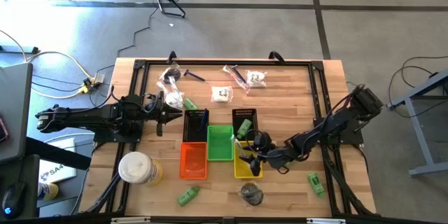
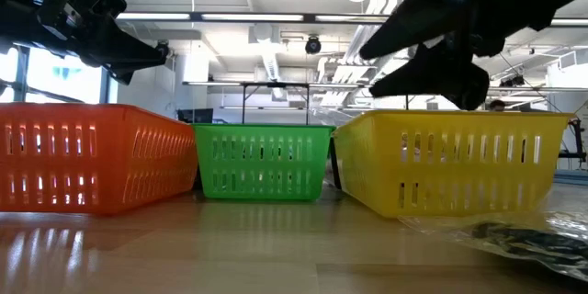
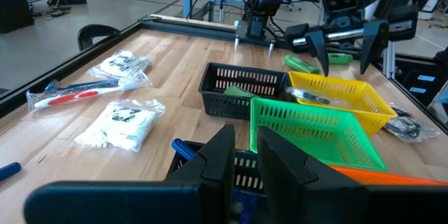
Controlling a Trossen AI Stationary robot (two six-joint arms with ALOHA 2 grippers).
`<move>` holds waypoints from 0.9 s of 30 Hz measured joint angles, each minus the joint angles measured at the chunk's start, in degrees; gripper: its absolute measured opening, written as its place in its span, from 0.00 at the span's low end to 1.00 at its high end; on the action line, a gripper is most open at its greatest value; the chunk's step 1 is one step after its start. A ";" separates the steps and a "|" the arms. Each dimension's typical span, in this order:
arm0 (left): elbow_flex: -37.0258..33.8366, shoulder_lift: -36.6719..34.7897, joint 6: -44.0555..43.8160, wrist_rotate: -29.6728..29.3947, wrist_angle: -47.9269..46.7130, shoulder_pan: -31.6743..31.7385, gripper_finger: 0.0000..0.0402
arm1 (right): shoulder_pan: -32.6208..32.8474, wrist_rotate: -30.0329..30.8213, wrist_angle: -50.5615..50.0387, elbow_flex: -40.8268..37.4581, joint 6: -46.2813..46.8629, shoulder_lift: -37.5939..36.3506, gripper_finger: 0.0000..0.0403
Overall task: Pick & Place Travel size toiletries
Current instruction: Put the right blue toothbrush into the yellow bin, then put the green shampoo into the right black bin
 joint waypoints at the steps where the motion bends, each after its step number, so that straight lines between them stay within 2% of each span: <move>1: 0.00 0.01 0.00 0.00 0.00 0.00 0.15 | 0.00 -0.06 -0.12 0.00 -0.71 -0.65 0.53; 6: 0.00 0.01 -0.02 0.00 0.00 0.00 0.15 | -0.24 -2.10 -0.99 0.00 -2.99 -4.88 0.48; 10: 0.00 0.00 -0.02 0.00 0.00 0.00 0.15 | -0.65 -6.18 -5.40 0.00 -2.00 -9.20 0.43; 20: 0.00 0.00 0.00 0.00 0.02 0.00 0.15 | -1.11 -25.16 -21.53 0.00 2.47 -17.87 0.32; 27: 0.00 0.00 0.00 0.00 0.00 0.00 0.15 | -1.09 -33.43 -39.43 0.00 14.64 -19.26 0.24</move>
